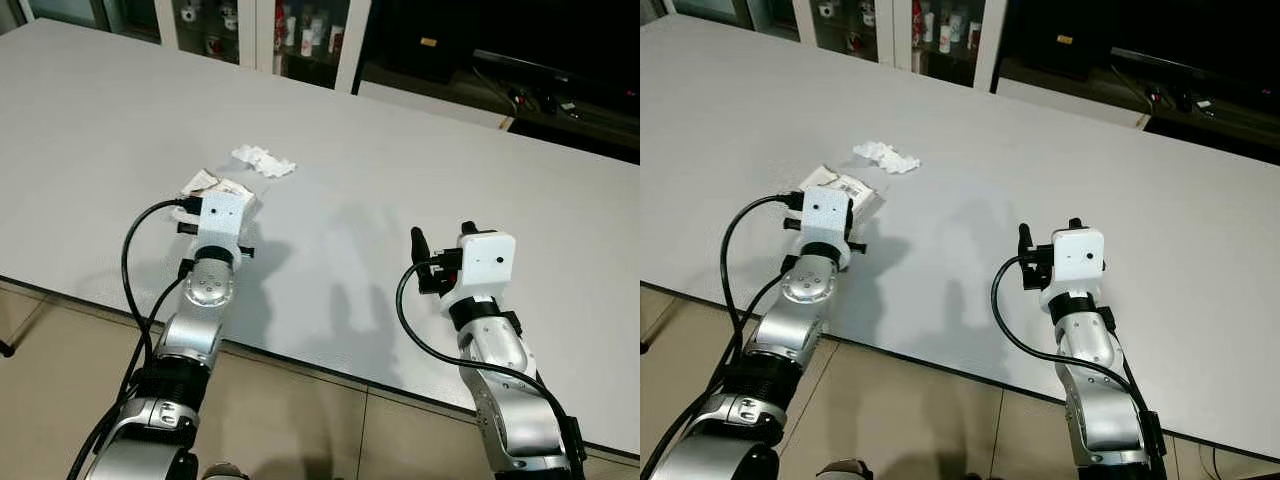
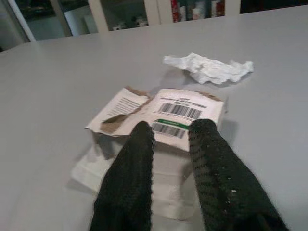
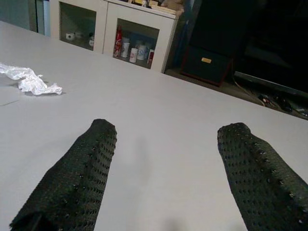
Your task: Picking trash to rubbish bin
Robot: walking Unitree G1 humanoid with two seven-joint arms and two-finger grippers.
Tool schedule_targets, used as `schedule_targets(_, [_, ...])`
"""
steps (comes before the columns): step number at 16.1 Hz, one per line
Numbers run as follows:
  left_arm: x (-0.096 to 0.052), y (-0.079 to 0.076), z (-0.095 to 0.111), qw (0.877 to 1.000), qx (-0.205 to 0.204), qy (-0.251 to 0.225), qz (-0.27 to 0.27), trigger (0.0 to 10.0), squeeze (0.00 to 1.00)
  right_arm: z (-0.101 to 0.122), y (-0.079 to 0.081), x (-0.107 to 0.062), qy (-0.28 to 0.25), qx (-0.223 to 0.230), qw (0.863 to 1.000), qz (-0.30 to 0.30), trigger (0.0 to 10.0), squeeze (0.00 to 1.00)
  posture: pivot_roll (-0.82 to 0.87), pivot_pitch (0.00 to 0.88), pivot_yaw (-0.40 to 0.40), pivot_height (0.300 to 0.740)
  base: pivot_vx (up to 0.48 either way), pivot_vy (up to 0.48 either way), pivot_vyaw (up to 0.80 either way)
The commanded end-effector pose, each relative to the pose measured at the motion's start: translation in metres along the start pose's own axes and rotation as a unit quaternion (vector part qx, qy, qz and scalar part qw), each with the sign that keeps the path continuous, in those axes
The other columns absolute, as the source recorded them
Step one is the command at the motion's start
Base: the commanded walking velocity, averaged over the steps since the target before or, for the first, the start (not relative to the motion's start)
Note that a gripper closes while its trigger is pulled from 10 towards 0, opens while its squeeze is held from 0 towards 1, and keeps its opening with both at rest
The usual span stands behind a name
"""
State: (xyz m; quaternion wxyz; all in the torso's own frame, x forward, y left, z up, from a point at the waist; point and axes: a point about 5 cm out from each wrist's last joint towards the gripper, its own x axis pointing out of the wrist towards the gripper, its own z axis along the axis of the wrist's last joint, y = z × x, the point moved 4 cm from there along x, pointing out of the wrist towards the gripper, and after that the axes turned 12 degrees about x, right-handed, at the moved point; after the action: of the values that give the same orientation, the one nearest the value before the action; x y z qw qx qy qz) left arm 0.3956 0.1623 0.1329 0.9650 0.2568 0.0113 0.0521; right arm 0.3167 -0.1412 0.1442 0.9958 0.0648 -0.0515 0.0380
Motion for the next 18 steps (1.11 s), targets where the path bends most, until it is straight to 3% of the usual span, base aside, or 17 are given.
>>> schedule_targets(1, [0.0,-0.002,-0.002,1.0,0.006,0.008,0.004,10.0,1.0,0.001,-0.007,-0.003,-0.002,-0.005,1.0,-0.008,10.0,0.0,0.24,0.074,-0.145,0.74,0.0,0.0,0.0])
schedule_targets(6, [-0.001,-0.003,-0.004,1.0,0.014,0.01,0.005,10.0,1.0,0.001,-0.007,-0.002,-0.001,-0.006,1.0,-0.006,10.0,0.0,0.24,0.074,-0.148,0.74,0.0,0.0,0.0])
schedule_targets(11, [-0.001,-0.011,-0.004,0.999,-0.024,0.027,-0.02,10.0,1.0,0.002,-0.007,-0.003,-0.002,-0.005,1.0,-0.006,10.0,0.0,0.23,0.072,-0.146,0.74,0.0,0.0,0.0])
schedule_targets(18, [-0.004,-0.019,-0.014,0.997,-0.025,0.054,-0.042,10.0,1.0,0.001,-0.007,-0.004,-0.001,-0.004,1.0,-0.008,10.0,0.0,0.23,0.075,-0.143,0.74,0.0,0.0,0.0])
